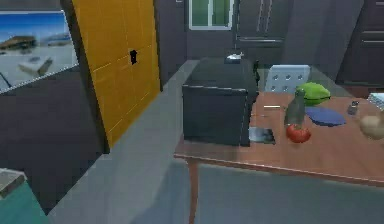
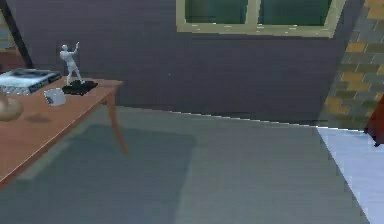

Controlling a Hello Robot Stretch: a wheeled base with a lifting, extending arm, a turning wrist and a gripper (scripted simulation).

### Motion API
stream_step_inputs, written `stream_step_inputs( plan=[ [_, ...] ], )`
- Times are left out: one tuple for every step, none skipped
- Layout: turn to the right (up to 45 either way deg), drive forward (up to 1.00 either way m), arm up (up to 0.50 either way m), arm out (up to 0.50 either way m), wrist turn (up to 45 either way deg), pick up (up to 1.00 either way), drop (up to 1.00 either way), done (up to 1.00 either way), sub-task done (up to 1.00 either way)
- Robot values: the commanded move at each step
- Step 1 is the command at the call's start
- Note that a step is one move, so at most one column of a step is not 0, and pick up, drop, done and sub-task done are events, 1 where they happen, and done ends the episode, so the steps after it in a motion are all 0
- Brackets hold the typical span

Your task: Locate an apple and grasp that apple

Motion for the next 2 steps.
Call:
stream_step_inputs(
  plan=[
    [0.0,0.2,0.0,0.0,0.0,0.0,0.0,0.0,0.0],
    [-45.0,0.0,0.0,0.0,0.0,0.0,0.0,0.0,0.0]
  ],
)
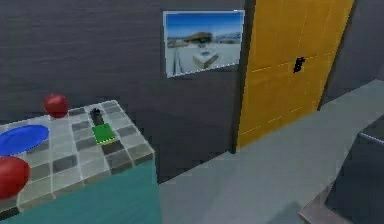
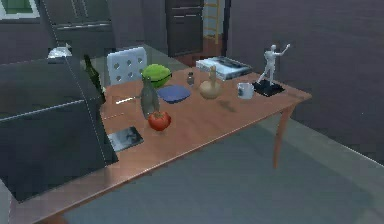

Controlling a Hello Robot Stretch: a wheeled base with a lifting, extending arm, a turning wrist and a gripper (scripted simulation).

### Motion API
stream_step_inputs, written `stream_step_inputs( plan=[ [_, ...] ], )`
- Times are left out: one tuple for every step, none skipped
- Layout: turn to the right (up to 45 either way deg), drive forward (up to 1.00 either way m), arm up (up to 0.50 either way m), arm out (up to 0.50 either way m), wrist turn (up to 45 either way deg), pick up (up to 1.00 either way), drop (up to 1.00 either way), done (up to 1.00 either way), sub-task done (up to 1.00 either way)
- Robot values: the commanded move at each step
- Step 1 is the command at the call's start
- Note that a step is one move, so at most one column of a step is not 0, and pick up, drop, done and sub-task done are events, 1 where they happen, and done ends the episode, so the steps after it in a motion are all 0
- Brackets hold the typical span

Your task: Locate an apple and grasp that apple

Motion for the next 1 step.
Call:
stream_step_inputs(
  plan=[
    [-24.0,0.0,0.0,0.0,0.0,0.0,0.0,0.0,0.0]
  ],
)
